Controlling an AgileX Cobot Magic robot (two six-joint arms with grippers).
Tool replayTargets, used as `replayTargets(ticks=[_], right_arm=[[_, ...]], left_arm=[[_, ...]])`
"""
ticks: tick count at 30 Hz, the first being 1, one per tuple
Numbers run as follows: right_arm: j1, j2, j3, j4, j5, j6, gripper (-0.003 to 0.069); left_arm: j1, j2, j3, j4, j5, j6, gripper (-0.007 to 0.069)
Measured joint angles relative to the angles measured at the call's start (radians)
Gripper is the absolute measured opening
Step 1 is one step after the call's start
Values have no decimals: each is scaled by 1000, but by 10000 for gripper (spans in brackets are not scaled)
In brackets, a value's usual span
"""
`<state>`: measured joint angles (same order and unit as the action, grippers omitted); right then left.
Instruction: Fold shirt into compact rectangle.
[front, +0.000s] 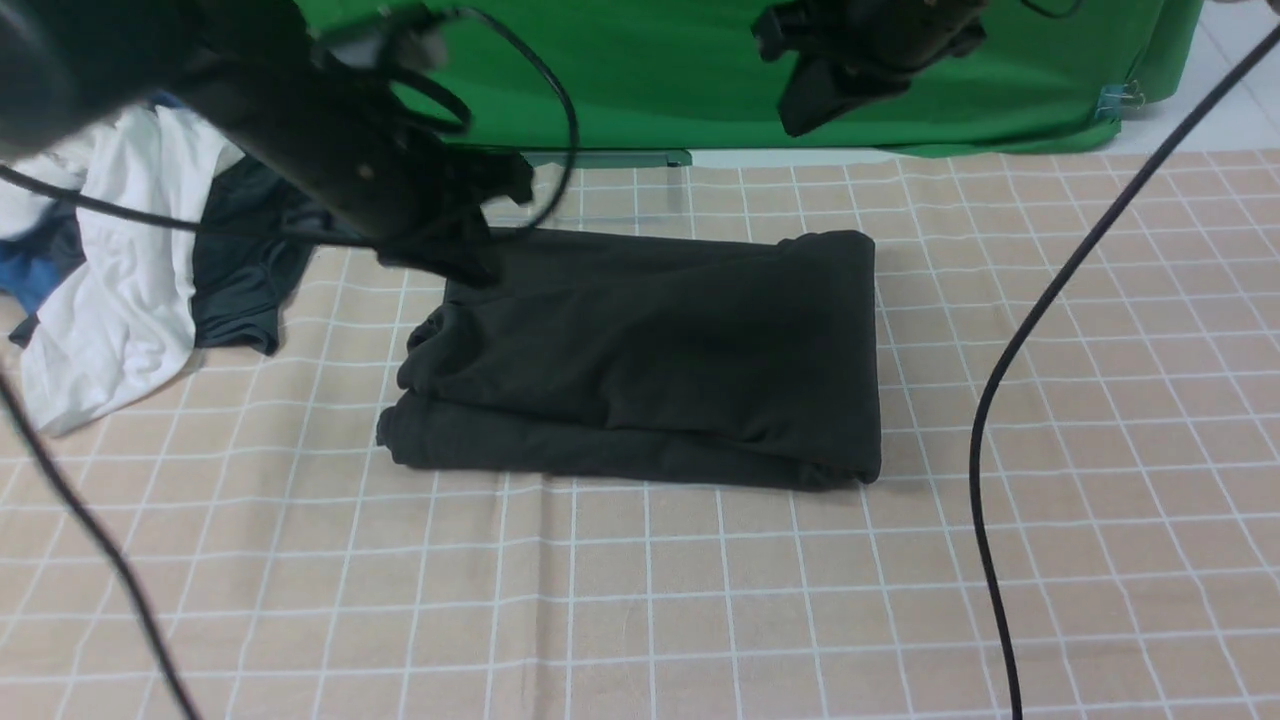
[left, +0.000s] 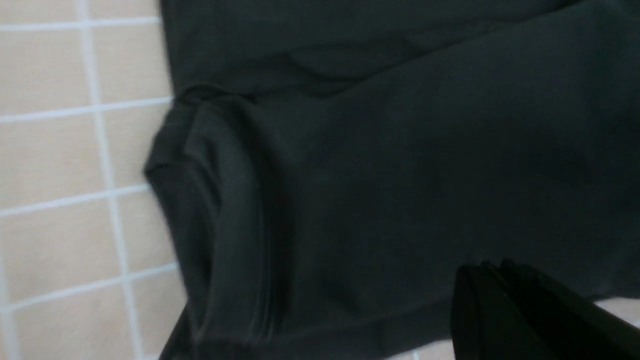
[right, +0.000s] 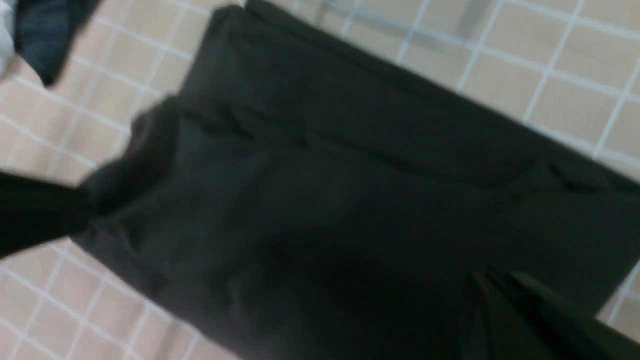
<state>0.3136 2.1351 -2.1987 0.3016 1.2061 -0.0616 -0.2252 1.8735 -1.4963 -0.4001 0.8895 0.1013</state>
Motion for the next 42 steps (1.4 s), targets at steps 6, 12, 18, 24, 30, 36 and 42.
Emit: replayTargets(ticks=[6,12,18,24,30,36,42], right_arm=[[7,-57,241,-4,12,-21,38],[31,-57,417,-6,13,-44,38],[59,-57,518,-9,-59,-64,38],[62,-57,628,-81,-136,-68,38],[49,-65,670,-176,-144,-37,38],[63,-173,645,-12,-188,-131,38],[117,-146,620,138,-275,-252,38]], left_arm=[[11,133,0,65,-21,-43,19],[39,177,0,200,35,-154,19],[45,177,0,236,53,-174,19],[45,177,0,243,60,-174,19],[45,164,0,246,75,-174,19],[45,74,0,242,94,-174,19],[45,62,0,210,96,-174,19]])
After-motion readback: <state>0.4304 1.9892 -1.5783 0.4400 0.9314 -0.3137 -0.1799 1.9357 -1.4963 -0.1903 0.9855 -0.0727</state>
